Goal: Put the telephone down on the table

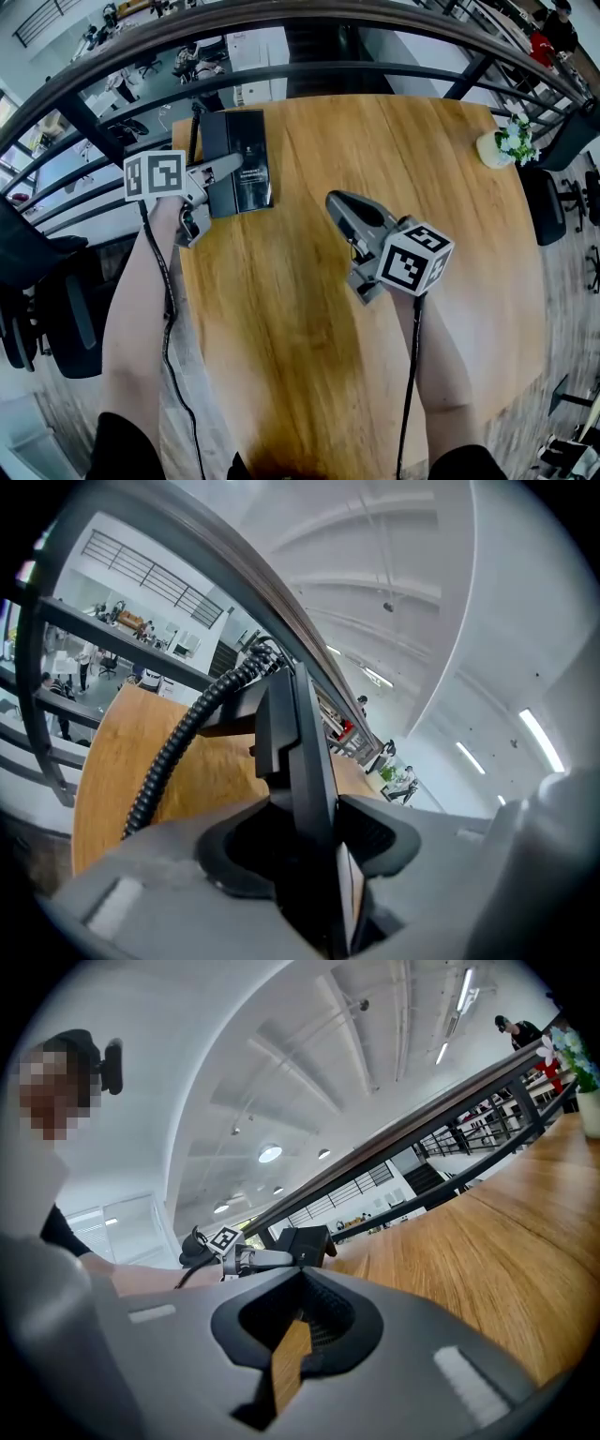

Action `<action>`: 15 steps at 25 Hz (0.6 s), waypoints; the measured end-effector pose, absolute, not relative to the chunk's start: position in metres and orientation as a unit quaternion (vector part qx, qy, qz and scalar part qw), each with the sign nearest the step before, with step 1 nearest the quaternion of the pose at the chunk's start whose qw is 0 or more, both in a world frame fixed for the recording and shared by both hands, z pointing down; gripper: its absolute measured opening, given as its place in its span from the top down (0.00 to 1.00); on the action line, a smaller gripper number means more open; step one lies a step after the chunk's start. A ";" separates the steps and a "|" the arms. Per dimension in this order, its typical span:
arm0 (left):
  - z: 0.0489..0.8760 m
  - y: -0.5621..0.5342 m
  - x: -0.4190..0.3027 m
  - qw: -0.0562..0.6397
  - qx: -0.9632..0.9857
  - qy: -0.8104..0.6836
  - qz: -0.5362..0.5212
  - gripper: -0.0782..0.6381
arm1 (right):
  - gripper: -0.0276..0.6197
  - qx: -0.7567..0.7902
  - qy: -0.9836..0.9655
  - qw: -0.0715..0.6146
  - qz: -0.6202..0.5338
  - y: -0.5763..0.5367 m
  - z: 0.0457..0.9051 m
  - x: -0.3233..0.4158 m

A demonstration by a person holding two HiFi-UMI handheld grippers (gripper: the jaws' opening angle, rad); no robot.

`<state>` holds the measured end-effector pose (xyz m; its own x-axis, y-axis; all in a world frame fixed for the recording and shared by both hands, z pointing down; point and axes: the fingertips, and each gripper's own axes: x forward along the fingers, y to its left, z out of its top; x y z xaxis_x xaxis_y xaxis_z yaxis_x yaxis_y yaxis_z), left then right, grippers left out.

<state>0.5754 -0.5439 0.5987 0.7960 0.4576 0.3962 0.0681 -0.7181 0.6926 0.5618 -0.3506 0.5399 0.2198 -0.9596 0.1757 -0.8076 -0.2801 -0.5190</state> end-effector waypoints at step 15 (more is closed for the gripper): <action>0.590 -0.520 0.560 0.368 0.879 0.159 0.261 0.62 | 0.96 -0.757 0.590 0.150 -0.239 -0.355 0.536 0.548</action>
<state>0.5596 -0.5199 0.5895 0.8137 0.4704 0.3416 0.0870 -0.6795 0.7285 0.5477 -0.3554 0.5356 0.1905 -0.9641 0.1850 -0.8213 -0.2597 -0.5079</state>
